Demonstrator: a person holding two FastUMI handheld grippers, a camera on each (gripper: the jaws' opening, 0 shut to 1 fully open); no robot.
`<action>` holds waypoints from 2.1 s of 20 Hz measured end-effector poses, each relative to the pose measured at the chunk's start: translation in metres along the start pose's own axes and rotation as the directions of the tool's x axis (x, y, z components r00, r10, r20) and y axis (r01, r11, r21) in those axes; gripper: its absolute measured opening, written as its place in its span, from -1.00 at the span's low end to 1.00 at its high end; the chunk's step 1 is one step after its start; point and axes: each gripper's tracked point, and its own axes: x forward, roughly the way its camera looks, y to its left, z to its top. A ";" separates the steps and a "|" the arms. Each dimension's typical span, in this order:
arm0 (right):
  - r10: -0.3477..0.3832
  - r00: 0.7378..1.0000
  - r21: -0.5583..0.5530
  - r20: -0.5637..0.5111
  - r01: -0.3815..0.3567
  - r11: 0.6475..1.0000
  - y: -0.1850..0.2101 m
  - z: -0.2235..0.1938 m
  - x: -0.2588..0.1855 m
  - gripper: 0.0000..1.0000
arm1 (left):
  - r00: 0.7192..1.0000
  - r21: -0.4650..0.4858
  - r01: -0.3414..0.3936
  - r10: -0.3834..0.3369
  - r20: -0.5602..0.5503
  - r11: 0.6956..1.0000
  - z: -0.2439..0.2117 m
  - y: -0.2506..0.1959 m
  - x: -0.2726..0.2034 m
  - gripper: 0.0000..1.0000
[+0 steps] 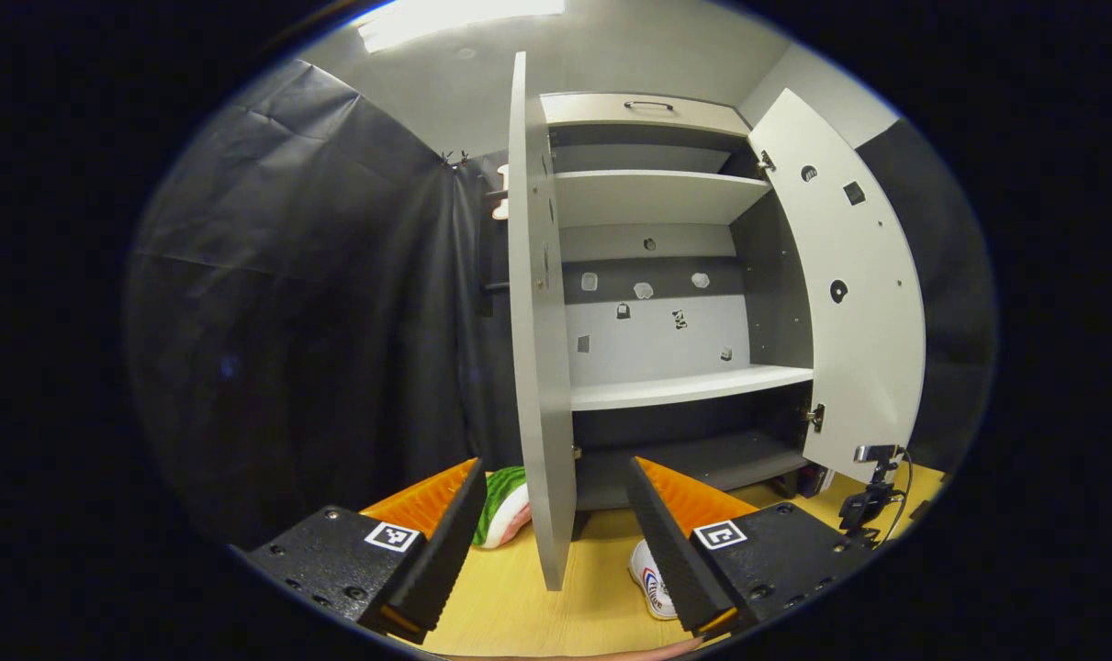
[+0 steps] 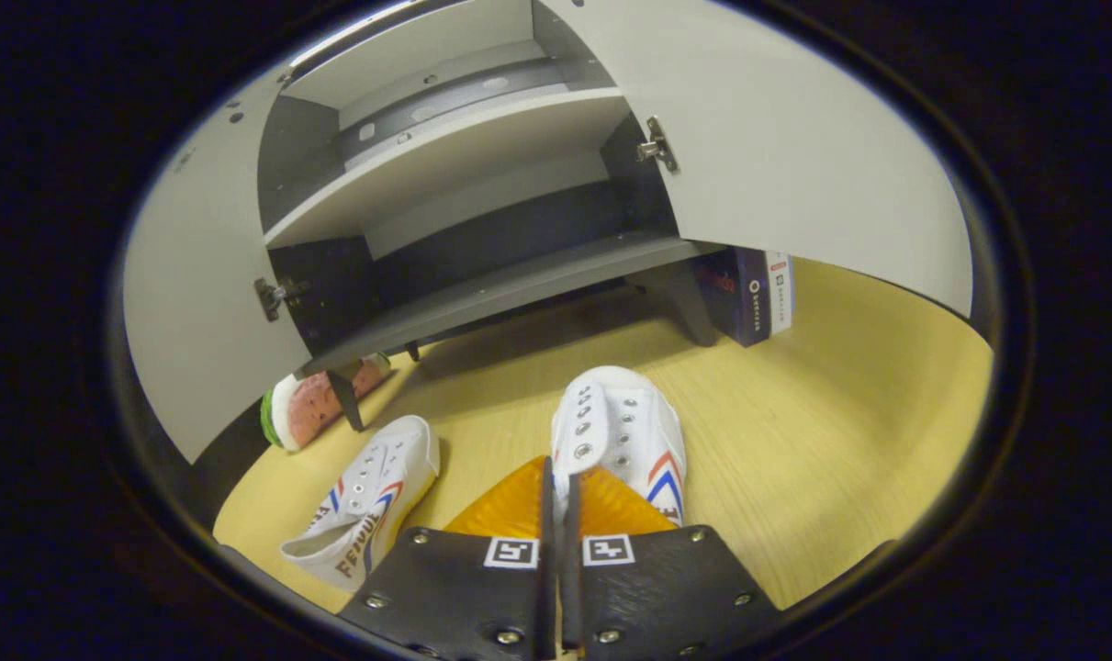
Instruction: Grab one shoe with the right hand and put it into the shoe cabinet, grab the other shoe with the left hand and put it into the shoe cabinet; then close the right door with the right hand and the left door with the left hand.
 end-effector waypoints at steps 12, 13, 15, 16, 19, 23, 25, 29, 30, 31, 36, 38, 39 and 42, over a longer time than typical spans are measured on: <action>0.129 0.971 -0.153 0.203 -0.099 0.983 0.047 0.115 -0.094 -1.00 | 0.999 -0.036 0.026 -0.027 -0.017 0.999 -0.010 -0.008 0.003 0.82; 0.144 0.966 -0.174 0.216 -0.107 0.979 0.052 0.128 -0.105 -1.00 | 0.999 -0.037 0.028 -0.028 -0.018 0.999 -0.010 -0.008 0.003 0.82; 0.181 0.950 -0.222 0.253 -0.126 0.967 0.067 0.161 -0.128 -1.00 | 1.000 -0.042 0.022 -0.023 -0.008 0.999 -0.007 -0.008 0.006 0.82; 0.195 0.942 -0.242 0.274 -0.129 0.962 0.074 0.178 -0.139 -1.00 | 1.000 -0.048 0.020 -0.020 -0.004 0.999 -0.006 -0.008 0.007 0.82; 0.221 0.922 -0.280 0.318 -0.131 0.951 0.091 0.225 -0.163 -1.00 | 1.000 -0.048 0.031 -0.031 -0.001 0.998 -0.005 -0.019 0.014 0.84; 0.272 0.892 -0.306 0.362 -0.162 0.938 0.119 0.288 -0.176 -0.99 | 0.999 -0.033 0.051 -0.051 0.009 0.998 0.000 -0.039 0.033 0.83; 0.281 0.887 -0.299 0.367 -0.174 0.938 0.129 0.318 -0.169 -0.99 | 0.998 -0.047 0.060 -0.059 0.013 0.997 0.002 -0.048 0.044 0.83; 0.274 0.891 -0.307 0.363 -0.163 0.938 0.143 0.370 -0.141 -0.99 | 0.995 -0.078 0.095 -0.094 0.014 0.992 0.001 -0.069 0.068 0.83; 0.270 0.893 -0.307 0.361 -0.160 0.938 0.146 0.382 -0.133 -0.99 | 0.995 -0.075 0.098 -0.097 0.016 0.992 0.000 -0.071 0.074 0.83; 0.264 0.895 -0.305 0.359 -0.155 0.940 0.148 0.395 -0.122 -0.95 | 0.995 -0.079 0.099 -0.098 0.016 0.992 0.000 -0.073 0.080 0.83; 0.211 0.910 -0.293 0.356 -0.105 0.950 0.151 0.441 -0.058 -0.99 | 0.991 -0.069 0.127 -0.129 -0.019 0.989 -0.016 -0.082 0.101 0.84; 0.185 0.923 -0.300 0.339 -0.080 0.951 0.149 0.447 -0.027 -0.99 | 0.987 -0.076 0.154 -0.157 -0.036 0.985 -0.024 -0.085 0.104 0.84; 0.177 0.928 -0.300 0.328 -0.076 0.951 0.149 0.447 -0.012 -0.99 | 0.987 -0.087 0.155 -0.159 -0.039 0.984 -0.026 -0.084 0.106 0.83; 0.159 0.944 -0.314 0.289 -0.064 0.947 0.146 0.443 0.030 -0.99 | 0.989 -0.091 0.136 -0.141 -0.048 0.987 -0.033 -0.075 0.110 0.84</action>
